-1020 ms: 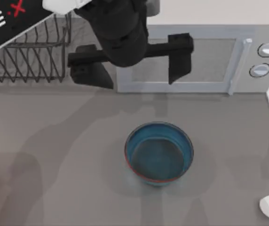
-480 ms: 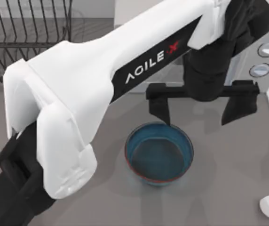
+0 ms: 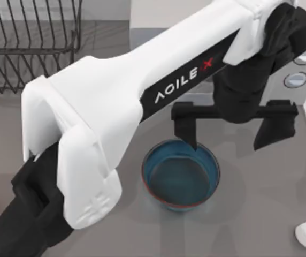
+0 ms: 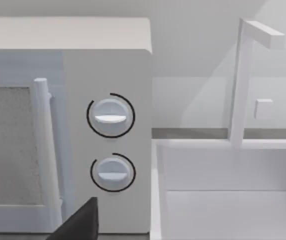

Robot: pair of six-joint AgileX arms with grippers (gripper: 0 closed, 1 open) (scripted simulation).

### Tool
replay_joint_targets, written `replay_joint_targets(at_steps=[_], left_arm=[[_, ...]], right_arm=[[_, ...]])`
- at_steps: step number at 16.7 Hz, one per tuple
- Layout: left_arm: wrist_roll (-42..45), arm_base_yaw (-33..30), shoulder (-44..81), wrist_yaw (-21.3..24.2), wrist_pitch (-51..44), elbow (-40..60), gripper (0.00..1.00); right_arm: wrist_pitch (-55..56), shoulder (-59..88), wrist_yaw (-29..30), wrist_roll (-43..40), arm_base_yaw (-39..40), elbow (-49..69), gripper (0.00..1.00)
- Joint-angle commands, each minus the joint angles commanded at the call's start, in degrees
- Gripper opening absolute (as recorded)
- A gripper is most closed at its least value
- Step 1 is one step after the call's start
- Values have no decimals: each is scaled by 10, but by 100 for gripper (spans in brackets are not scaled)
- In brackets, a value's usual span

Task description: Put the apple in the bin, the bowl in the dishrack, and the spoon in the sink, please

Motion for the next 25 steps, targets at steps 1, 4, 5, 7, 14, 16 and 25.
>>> replay_joint_targets(at_steps=[1, 4, 5, 7, 14, 16, 25], left_arm=[[0, 0, 0, 0, 1, -1, 100], [2, -1, -7, -1, 37, -40, 100], [2, 0, -10, -1, 58, -65, 100], [2, 0, -17, -1, 105, -121, 100], [1, -1, -34, -1, 253, -287, 100], [0, -2, -35, -1, 257, -292, 100], [0, -2, -35, -1, 257, -292, 55]], right_arm=[[0, 0, 0, 0, 0, 0, 100], [0, 0, 0, 0, 0, 0, 100], [0, 0, 0, 0, 0, 0, 100], [0, 0, 0, 0, 0, 0, 100], [0, 0, 0, 0, 0, 0, 100], [0, 0, 0, 0, 0, 0, 100], [0, 0, 0, 0, 0, 0, 100]])
